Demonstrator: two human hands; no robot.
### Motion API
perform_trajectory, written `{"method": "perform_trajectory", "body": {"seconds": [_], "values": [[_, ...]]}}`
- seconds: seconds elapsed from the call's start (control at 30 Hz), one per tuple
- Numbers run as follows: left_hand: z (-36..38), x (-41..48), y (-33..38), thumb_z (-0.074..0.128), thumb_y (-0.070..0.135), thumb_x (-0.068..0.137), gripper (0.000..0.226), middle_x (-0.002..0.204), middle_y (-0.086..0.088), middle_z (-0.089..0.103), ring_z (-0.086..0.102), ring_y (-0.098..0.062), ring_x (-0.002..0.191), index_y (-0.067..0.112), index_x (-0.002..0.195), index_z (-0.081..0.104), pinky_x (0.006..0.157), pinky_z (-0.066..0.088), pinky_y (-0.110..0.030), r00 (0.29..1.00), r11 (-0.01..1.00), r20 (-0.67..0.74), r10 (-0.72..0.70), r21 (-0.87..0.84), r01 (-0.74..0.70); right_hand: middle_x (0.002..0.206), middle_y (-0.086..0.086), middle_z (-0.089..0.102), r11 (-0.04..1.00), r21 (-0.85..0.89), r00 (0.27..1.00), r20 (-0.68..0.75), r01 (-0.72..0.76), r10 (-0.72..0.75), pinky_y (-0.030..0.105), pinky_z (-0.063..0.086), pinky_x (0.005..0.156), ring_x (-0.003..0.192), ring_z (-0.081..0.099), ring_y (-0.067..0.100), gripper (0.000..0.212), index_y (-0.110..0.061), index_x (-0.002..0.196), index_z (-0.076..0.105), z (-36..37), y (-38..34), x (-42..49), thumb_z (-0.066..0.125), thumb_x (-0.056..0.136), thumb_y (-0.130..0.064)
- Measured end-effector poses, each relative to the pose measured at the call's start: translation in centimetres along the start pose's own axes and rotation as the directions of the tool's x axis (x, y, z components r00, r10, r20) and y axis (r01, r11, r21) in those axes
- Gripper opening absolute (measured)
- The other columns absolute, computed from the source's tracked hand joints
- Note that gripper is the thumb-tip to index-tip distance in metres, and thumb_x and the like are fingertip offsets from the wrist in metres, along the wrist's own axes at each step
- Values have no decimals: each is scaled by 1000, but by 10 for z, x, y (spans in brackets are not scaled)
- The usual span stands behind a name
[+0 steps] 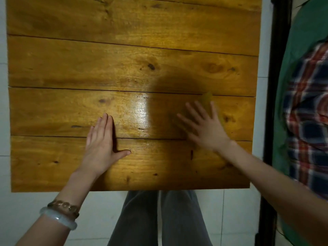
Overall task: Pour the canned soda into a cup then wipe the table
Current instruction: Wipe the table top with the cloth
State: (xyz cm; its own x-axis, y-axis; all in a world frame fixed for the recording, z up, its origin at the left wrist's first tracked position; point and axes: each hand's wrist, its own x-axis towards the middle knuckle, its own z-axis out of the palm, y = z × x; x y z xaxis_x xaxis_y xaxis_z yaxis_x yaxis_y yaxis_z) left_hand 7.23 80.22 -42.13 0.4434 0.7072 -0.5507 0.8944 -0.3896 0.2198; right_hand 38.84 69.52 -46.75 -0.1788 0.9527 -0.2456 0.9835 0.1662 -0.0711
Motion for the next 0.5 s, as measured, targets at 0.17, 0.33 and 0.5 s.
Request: {"method": "perform_trajectory", "body": {"seconds": [0.17, 0.33, 0.5], "values": [[1, -2, -3, 73, 59, 63, 124, 158, -7, -5, -8, -18, 144, 8, 150, 0, 117, 0, -40, 1000, 1000, 1, 7, 0, -7, 156, 9, 20, 964, 17, 963, -50, -266, 266, 67, 10, 107, 143, 17, 33, 57, -33, 148, 20, -25, 20, 92, 18, 95, -54], [0, -1, 1, 71, 61, 65, 124, 158, -6, -8, -11, -17, 144, 9, 150, -3, 117, -2, -38, 1000, 1000, 9, 0, 12, 0, 157, 9, 17, 907, 93, 908, -41, -411, 416, 66, 4, 108, 144, 14, 34, 64, -35, 148, 19, -44, -21, 177, 10, 89, -58], [0, 0, 1, 72, 60, 64, 124, 158, -6, -7, -9, -17, 144, 9, 150, -2, 117, -1, -38, 1000, 1000, -2, -5, 9, 5, 156, 8, 20, 997, 43, 995, -82, -61, 64, 65, 6, 110, 144, 16, 33, 59, -35, 147, 23, -26, -64, 142, 18, 92, -57]]}}
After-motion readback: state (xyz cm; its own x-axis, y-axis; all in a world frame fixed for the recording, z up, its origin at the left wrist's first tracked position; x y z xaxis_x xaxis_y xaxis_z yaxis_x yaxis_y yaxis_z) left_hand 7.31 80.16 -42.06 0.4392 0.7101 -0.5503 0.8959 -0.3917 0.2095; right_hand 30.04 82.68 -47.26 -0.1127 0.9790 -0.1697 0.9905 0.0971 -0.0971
